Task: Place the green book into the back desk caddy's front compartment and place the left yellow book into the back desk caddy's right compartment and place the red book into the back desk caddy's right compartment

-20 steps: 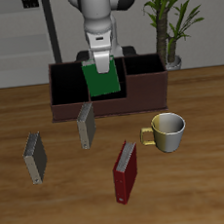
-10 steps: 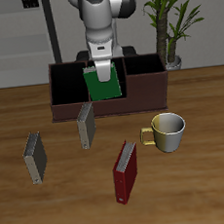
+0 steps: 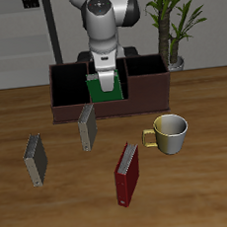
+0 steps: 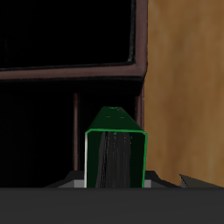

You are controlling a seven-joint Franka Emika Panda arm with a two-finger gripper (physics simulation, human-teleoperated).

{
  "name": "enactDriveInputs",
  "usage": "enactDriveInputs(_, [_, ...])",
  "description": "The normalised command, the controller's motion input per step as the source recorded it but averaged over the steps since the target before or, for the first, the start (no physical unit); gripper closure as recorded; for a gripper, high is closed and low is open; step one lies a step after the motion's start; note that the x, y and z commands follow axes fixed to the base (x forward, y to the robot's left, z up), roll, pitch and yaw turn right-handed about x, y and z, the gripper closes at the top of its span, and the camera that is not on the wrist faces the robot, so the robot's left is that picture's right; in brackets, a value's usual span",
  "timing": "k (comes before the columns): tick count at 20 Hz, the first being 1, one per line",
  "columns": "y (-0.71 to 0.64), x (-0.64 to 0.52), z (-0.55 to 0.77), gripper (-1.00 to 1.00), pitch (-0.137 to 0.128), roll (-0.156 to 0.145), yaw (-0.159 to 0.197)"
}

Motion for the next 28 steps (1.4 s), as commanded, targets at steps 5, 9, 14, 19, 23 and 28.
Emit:
enactDriveInputs(5, [0.01,0.00,-0.25,1.00,0.050,0.000,-0.004])
enactDriveInputs(9, [0.00,0.02,-0.12,-1.00,0.032,-0.004,-0.011])
enactDriveInputs(14, [0.03,-0.01,0.01,-1.00,0.004,0.002,-0.043])
enactDriveInputs(19, [-0.01,0.02,0.14,-1.00,-0.020,0.003,-0.031])
enactDriveInputs(23, [0.03,-0.05,0.33,-1.00,-0.056,0.022,-0.074])
enactDriveInputs(28, [0.06,-0.03,0.32,-1.00,-0.056,0.009,-0.070])
